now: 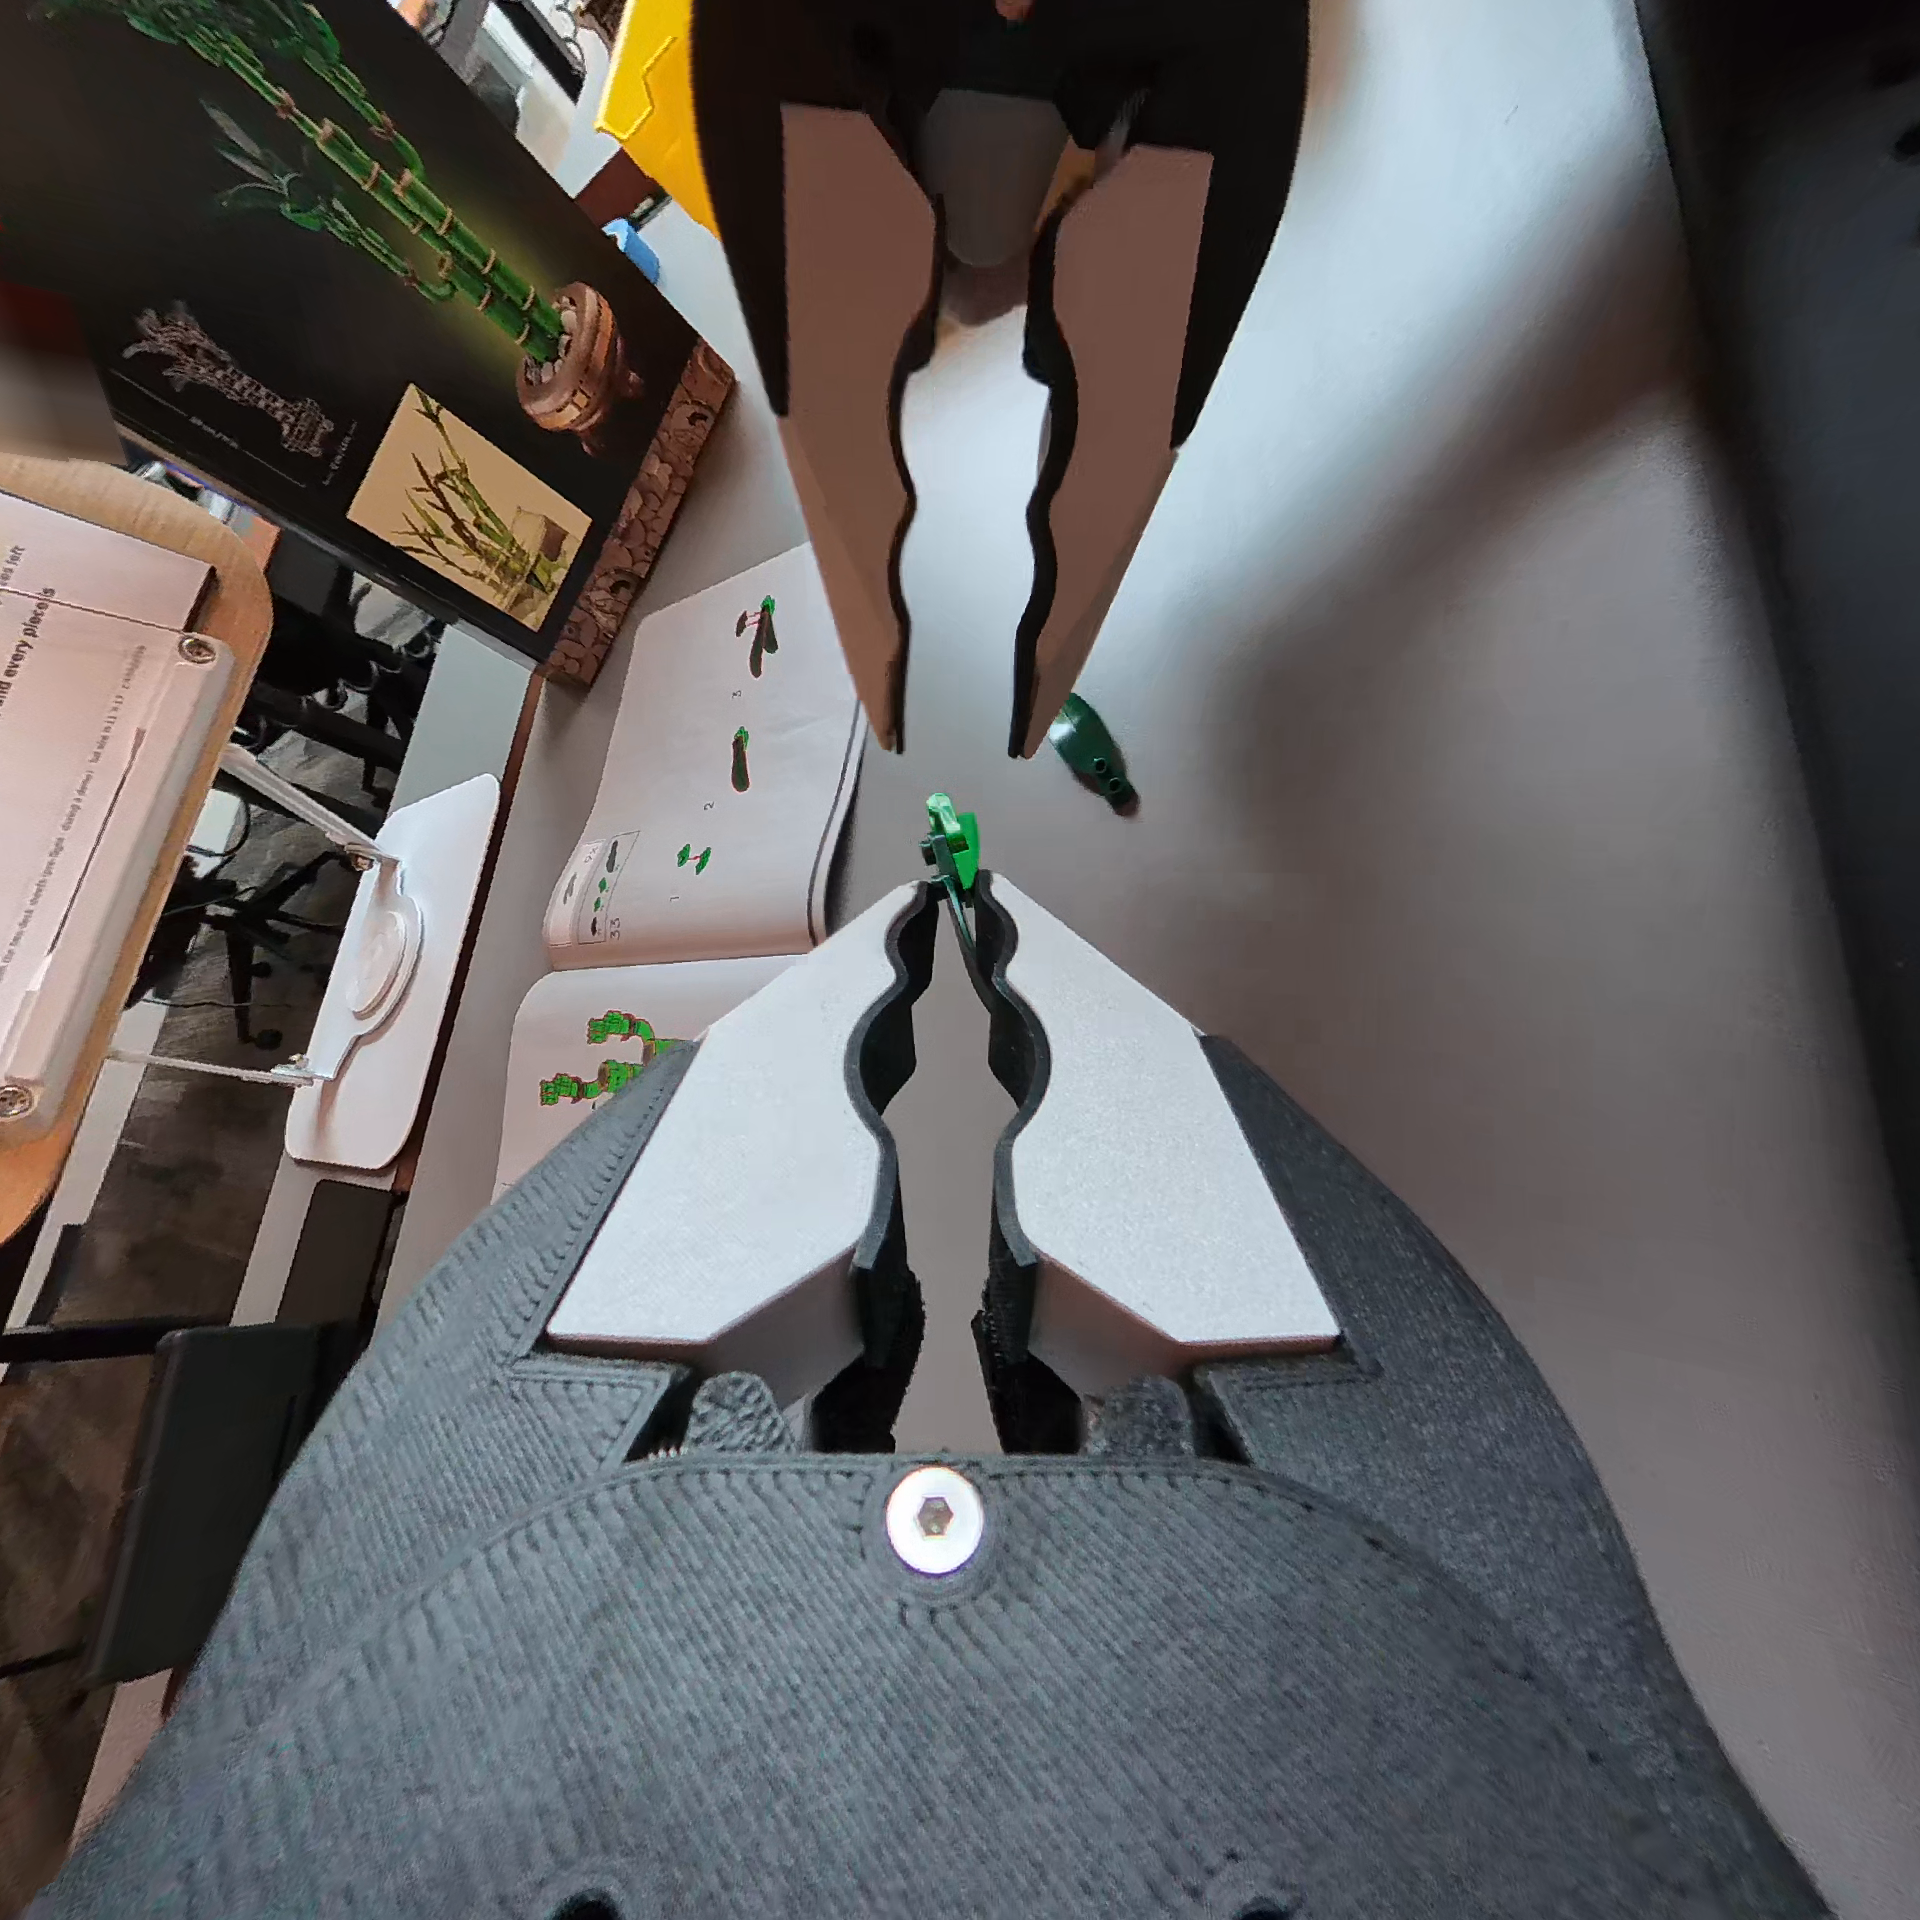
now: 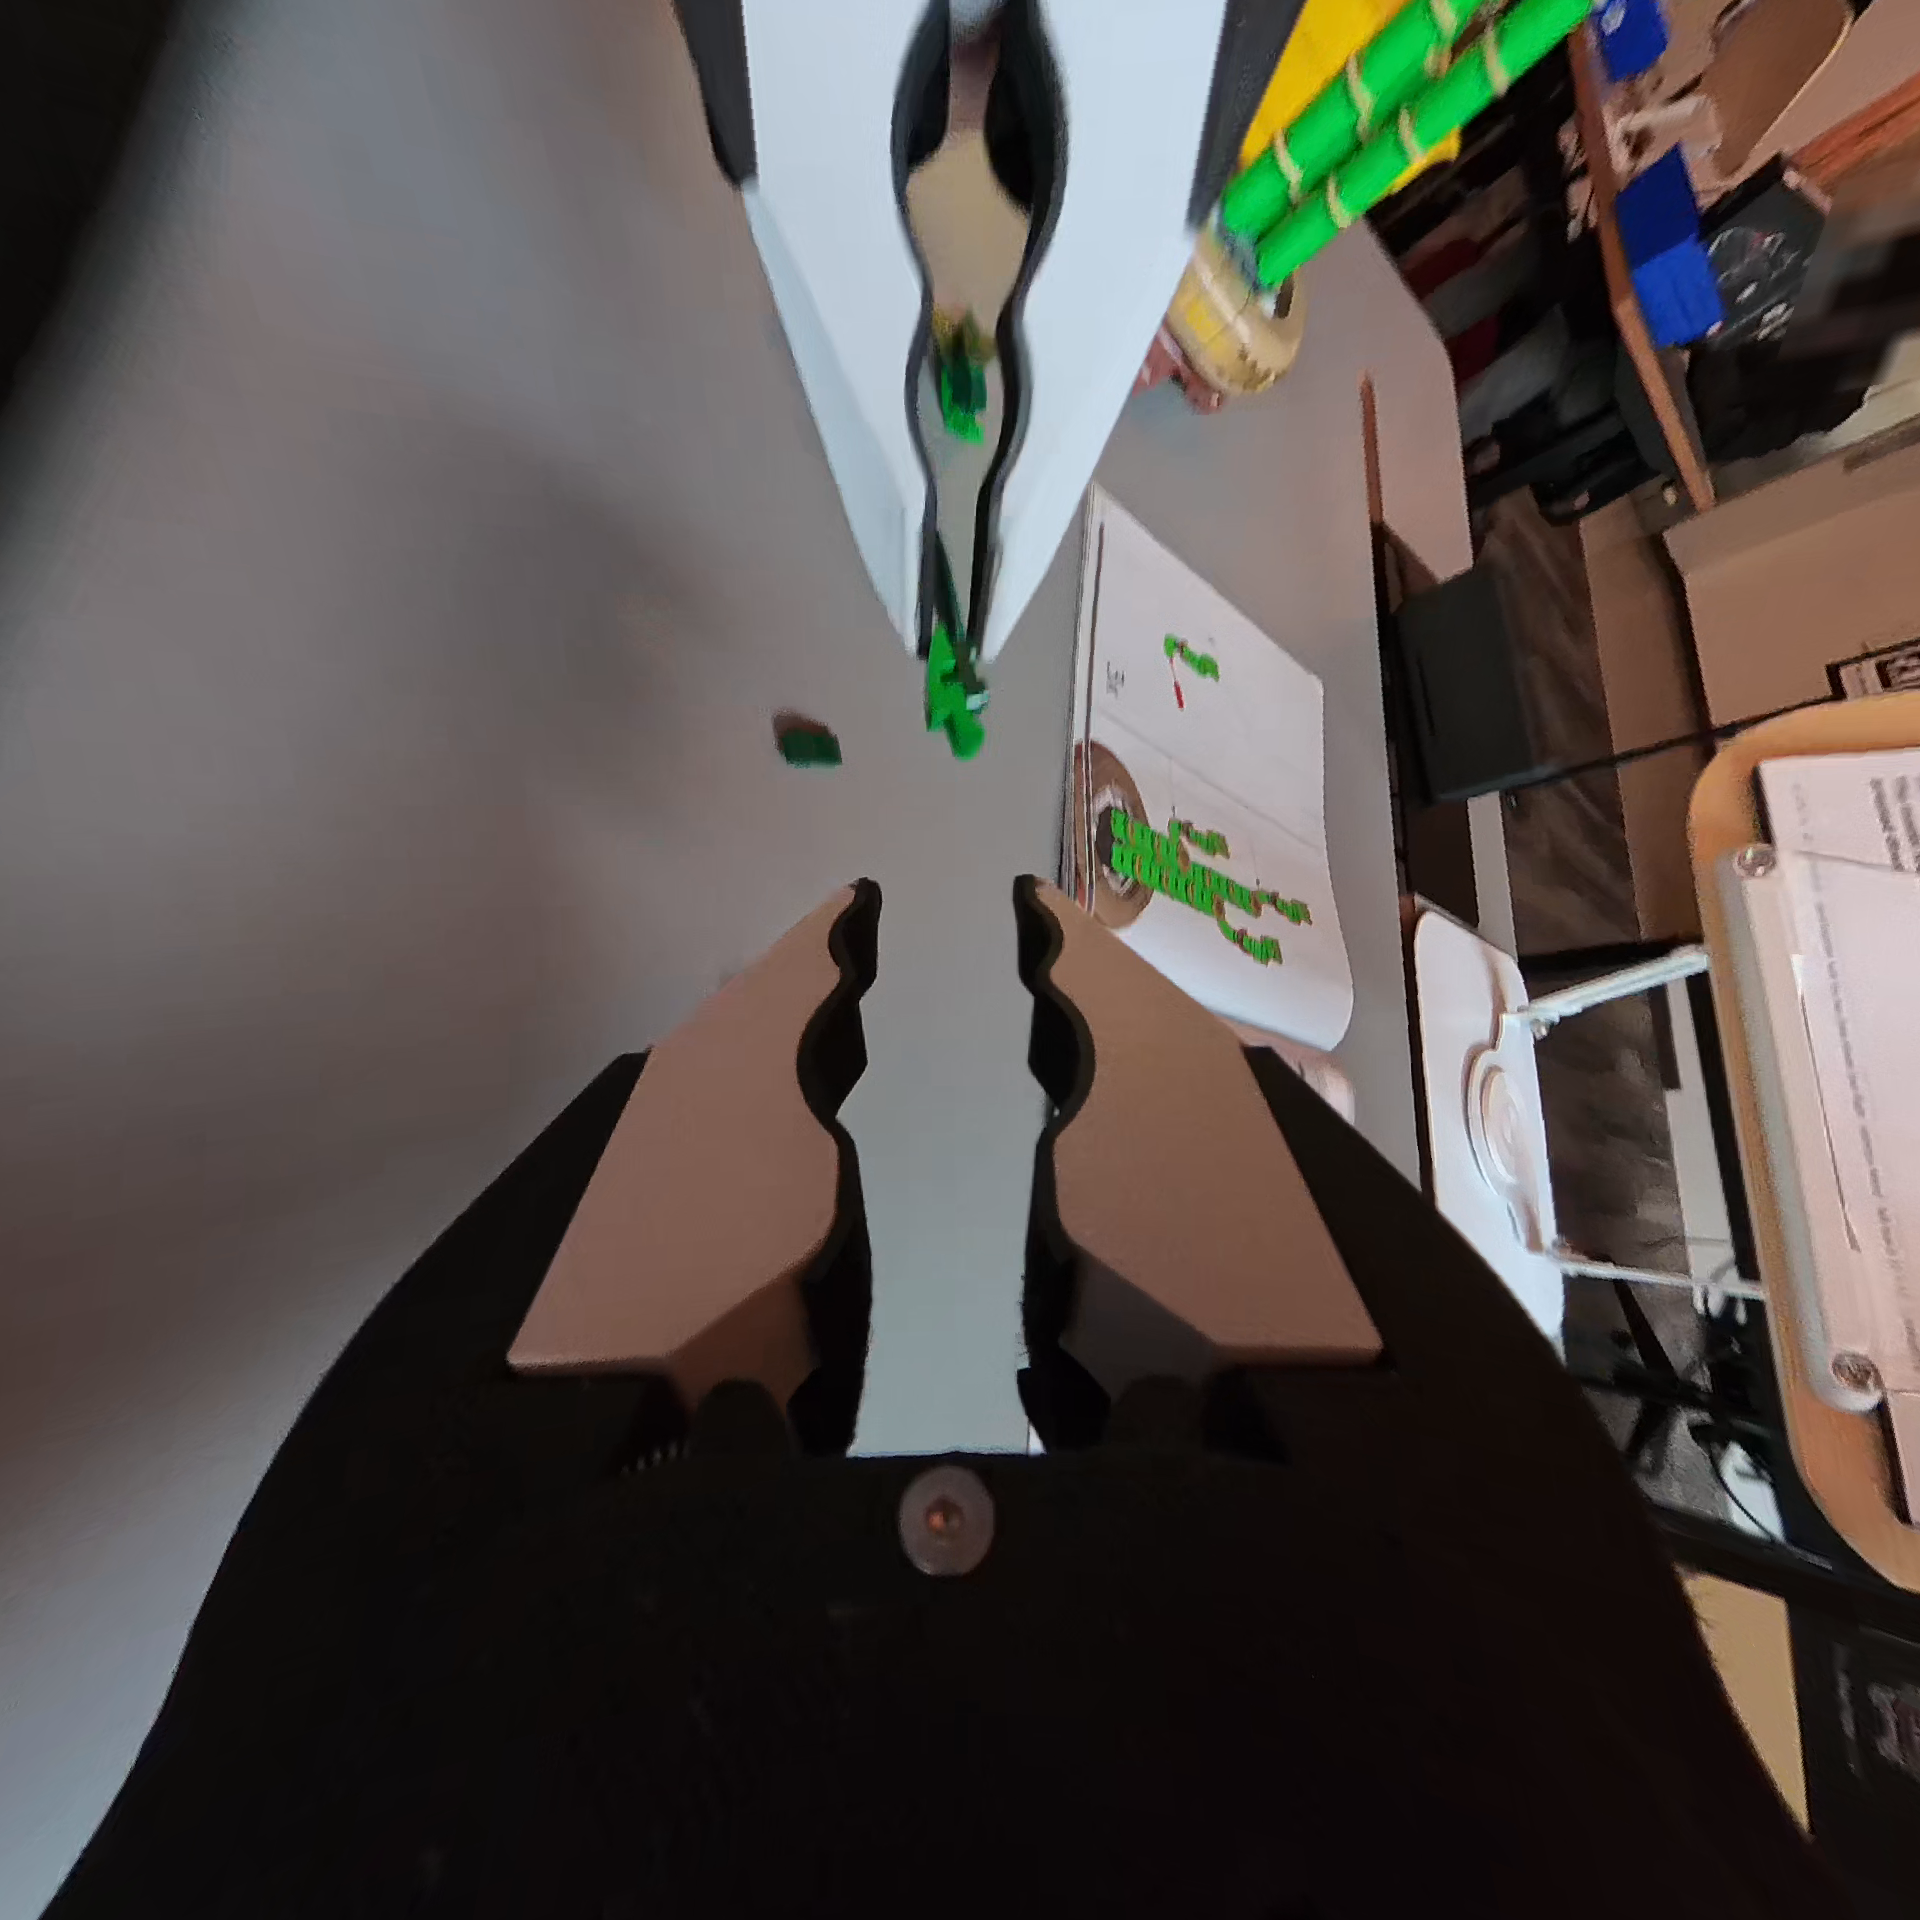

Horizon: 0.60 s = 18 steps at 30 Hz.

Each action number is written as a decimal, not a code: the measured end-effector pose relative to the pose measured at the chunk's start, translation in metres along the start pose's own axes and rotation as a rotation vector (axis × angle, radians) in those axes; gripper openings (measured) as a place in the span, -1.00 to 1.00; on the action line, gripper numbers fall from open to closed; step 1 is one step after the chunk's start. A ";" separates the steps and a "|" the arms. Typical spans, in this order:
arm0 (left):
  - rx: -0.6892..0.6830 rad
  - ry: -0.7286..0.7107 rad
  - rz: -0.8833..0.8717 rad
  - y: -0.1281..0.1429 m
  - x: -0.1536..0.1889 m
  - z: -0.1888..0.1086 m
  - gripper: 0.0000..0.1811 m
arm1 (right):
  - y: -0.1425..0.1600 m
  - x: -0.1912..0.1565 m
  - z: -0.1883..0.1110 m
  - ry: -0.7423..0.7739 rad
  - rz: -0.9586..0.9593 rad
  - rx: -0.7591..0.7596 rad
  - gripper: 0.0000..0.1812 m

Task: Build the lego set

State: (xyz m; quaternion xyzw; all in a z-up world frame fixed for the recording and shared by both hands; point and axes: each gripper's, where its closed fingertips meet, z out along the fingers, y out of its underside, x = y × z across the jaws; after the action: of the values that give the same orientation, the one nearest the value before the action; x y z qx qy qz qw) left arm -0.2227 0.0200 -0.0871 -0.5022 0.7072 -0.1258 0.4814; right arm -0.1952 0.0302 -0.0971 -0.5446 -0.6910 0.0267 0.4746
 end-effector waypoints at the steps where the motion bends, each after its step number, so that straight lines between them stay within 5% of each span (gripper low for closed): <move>1: 0.000 0.004 0.002 0.000 0.001 0.001 -0.94 | -0.008 -0.001 -0.002 -0.007 0.004 0.036 -0.70; 4: 0.006 0.020 0.002 -0.001 0.004 0.001 -0.94 | -0.028 -0.005 -0.002 -0.011 -0.014 0.097 -0.70; 18: 0.024 0.098 0.061 -0.004 0.022 0.003 -0.94 | -0.032 -0.021 0.010 -0.055 -0.081 0.042 -0.90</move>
State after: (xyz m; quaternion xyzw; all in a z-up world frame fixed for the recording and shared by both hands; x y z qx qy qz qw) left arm -0.2183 0.0011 -0.0982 -0.4681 0.7432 -0.1439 0.4558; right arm -0.2260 0.0053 -0.0982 -0.5050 -0.7247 0.0369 0.4673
